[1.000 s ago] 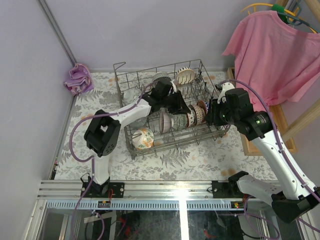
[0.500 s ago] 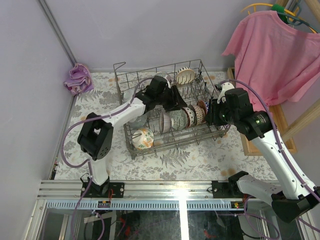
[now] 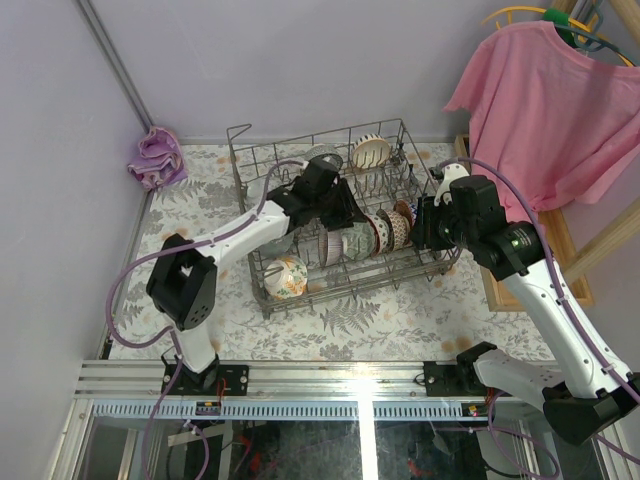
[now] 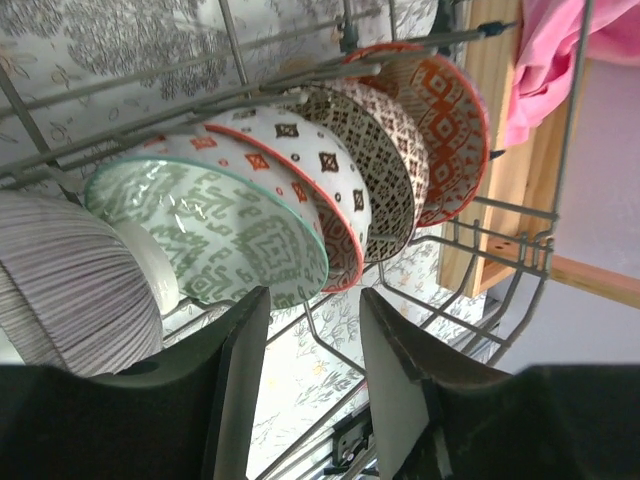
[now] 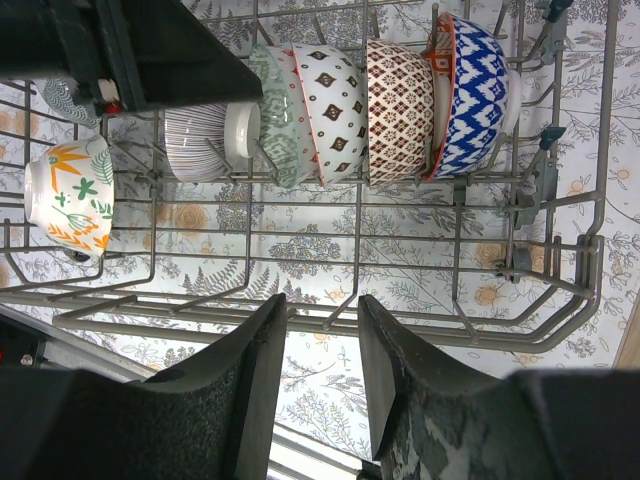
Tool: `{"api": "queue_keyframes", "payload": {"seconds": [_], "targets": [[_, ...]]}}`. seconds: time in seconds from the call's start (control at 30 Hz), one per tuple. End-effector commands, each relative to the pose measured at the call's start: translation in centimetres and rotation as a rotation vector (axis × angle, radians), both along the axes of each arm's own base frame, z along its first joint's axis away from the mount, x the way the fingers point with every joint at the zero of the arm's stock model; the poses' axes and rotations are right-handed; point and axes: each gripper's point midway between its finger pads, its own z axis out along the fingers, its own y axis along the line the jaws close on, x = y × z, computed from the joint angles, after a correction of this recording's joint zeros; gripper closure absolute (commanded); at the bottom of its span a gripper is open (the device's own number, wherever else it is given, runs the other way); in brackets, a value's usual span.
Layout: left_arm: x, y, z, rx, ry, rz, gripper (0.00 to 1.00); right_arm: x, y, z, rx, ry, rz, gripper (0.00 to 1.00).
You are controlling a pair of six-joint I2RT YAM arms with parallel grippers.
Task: Load the bowls into the dish rack
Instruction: Adjust the bowl in the dish rack.
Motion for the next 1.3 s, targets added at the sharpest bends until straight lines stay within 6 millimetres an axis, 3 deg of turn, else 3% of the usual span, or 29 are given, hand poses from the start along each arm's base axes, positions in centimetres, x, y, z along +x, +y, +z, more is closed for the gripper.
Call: {"api": "queue_keyframes", "payload": {"seconds": [0.0,0.2,0.33,0.77,1.1,1.27], "targets": [[-0.3,-1.2,-1.2,0.033,0.025,0.033,0.61,0.4,0.0,0.8,0.012,-0.036,-0.002,0.58],[0.6,-3.7,1.6,-0.02,-0.049,0.09,0.62,0.3,-0.1,0.9,0.014,-0.045,-0.005,0.58],[1.0,-4.8,1.7,-0.01,-0.061,0.101,0.62,0.2,-0.2,0.9,0.015,-0.049,-0.006,0.58],[2.2,-4.0,0.3,0.068,-0.071,0.165,0.62,-0.1,-0.3,1.0,0.017,-0.057,-0.005,0.58],[3.2,-4.3,-2.0,0.11,-0.049,0.175,0.63,0.0,-0.4,0.9,0.011,-0.056,-0.007,0.58],[3.4,-4.7,-2.8,0.12,-0.04,0.162,0.8,0.0,-0.4,0.9,0.012,-0.055,-0.009,0.58]]}}
